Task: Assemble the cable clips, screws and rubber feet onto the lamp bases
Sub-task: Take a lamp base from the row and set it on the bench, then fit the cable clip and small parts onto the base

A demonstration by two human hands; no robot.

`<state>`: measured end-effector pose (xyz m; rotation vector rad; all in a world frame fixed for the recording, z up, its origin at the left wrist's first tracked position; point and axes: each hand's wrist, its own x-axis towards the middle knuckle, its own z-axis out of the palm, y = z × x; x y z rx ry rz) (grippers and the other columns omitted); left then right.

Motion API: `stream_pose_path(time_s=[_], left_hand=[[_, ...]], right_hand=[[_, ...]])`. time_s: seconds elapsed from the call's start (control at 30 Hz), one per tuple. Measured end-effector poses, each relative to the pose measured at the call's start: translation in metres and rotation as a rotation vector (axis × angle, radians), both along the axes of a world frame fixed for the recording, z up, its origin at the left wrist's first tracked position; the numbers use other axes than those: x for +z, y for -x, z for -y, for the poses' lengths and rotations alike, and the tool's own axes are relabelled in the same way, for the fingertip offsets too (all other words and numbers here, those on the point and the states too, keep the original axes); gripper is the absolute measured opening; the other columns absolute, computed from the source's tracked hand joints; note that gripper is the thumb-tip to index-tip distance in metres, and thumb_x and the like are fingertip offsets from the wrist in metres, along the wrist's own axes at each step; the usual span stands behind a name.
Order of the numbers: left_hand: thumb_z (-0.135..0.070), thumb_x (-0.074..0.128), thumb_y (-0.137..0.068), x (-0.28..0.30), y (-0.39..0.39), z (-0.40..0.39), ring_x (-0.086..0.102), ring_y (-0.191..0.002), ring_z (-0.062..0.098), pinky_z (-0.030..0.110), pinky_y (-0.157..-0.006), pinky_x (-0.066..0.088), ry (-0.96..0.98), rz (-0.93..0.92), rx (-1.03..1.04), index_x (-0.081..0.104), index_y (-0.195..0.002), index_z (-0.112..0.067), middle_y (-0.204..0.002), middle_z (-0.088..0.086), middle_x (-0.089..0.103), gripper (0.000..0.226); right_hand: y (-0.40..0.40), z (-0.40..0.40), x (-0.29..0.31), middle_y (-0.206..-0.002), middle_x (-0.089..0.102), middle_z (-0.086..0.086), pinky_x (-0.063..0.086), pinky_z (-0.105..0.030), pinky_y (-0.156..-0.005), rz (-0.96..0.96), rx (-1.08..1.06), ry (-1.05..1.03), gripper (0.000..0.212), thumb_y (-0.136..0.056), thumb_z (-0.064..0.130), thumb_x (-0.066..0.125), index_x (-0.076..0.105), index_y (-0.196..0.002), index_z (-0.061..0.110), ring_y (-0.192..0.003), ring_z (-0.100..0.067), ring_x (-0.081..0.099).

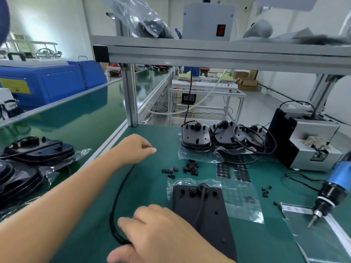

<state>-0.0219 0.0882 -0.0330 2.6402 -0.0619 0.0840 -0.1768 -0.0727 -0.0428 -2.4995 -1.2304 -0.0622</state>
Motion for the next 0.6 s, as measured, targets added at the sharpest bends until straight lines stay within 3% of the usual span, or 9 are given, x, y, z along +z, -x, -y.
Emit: stream_pose_path(time_s=[0.07, 0.13, 0.17, 0.23, 0.33, 0.43, 0.6], left_hand=[[-0.025, 0.062, -0.091, -0.001, 0.018, 0.006, 0.061, -0.082, 0.007, 0.020, -0.079, 0.045, 0.017, 0.006, -0.090, 0.076, -0.102, -0.018, -0.086, -0.012, 0.069, 0.018], [-0.019, 0.064, -0.089, -0.011, 0.028, 0.016, 0.062, -0.076, 0.003, 0.016, -0.078, 0.048, 0.025, -0.004, -0.151, 0.076, -0.099, -0.021, -0.077, -0.016, 0.068, 0.016], [-0.017, 0.064, -0.089, -0.018, 0.030, 0.022, 0.062, -0.076, 0.002, 0.012, -0.076, 0.045, 0.002, -0.008, -0.170, 0.076, -0.100, -0.022, -0.079, -0.015, 0.068, 0.017], [-0.013, 0.064, -0.090, -0.035, 0.028, 0.036, 0.062, -0.086, 0.006, 0.011, -0.080, 0.042, -0.044, -0.015, -0.189, 0.073, -0.109, -0.021, -0.096, -0.008, 0.071, 0.023], [-0.011, 0.064, -0.090, -0.052, 0.019, 0.051, 0.062, -0.103, 0.016, 0.015, -0.089, 0.040, -0.104, -0.006, -0.170, 0.069, -0.118, -0.020, -0.115, 0.001, 0.066, 0.030], [-0.013, 0.065, -0.090, -0.057, 0.009, 0.055, 0.061, -0.109, 0.018, 0.012, -0.089, 0.036, -0.112, -0.004, -0.153, 0.071, -0.116, -0.018, -0.119, 0.002, 0.065, 0.027], [-0.017, 0.068, -0.088, -0.053, 0.010, 0.053, 0.062, -0.088, 0.010, 0.007, -0.071, 0.035, -0.062, 0.004, -0.140, 0.074, -0.104, -0.018, -0.092, -0.005, 0.067, 0.017]], right_hand=[[-0.012, 0.027, -0.002, -0.083, 0.063, 0.005, 0.051, -0.026, -0.069, 0.191, -0.068, -0.148, 0.030, -0.091, 0.033, 0.047, 0.073, -0.101, 0.023, -0.080, -0.018, 0.062], [-0.035, 0.062, -0.003, -0.104, 0.066, 0.005, 0.051, -0.030, -0.084, 0.168, -0.156, -0.244, 0.037, -0.083, 0.006, 0.048, 0.073, -0.105, 0.023, -0.097, -0.013, 0.062], [-0.047, 0.080, -0.002, -0.117, 0.062, 0.009, 0.047, -0.033, -0.094, 0.100, -0.215, -0.232, 0.047, -0.082, -0.003, 0.044, 0.071, -0.106, 0.026, -0.109, -0.006, 0.057], [-0.065, 0.112, -0.007, -0.130, 0.052, 0.026, 0.038, -0.030, -0.104, -0.137, -0.282, -0.174, 0.050, -0.091, -0.003, 0.044, 0.066, -0.105, 0.040, -0.121, 0.007, 0.047], [-0.080, 0.132, -0.017, -0.126, 0.054, 0.038, 0.044, -0.033, -0.105, -0.376, -0.246, -0.220, 0.038, -0.095, 0.013, 0.056, 0.062, -0.108, 0.049, -0.121, -0.018, 0.058], [-0.088, 0.134, -0.028, -0.117, 0.062, 0.033, 0.040, -0.019, -0.105, -0.435, -0.240, -0.348, 0.032, -0.094, 0.014, 0.061, 0.066, -0.107, 0.043, -0.117, 0.009, 0.054], [-0.093, 0.127, -0.043, -0.104, 0.071, 0.016, 0.044, -0.011, -0.090, -0.454, -0.261, -0.529, 0.021, -0.090, 0.012, 0.067, 0.069, -0.094, 0.033, -0.102, 0.001, 0.063]])
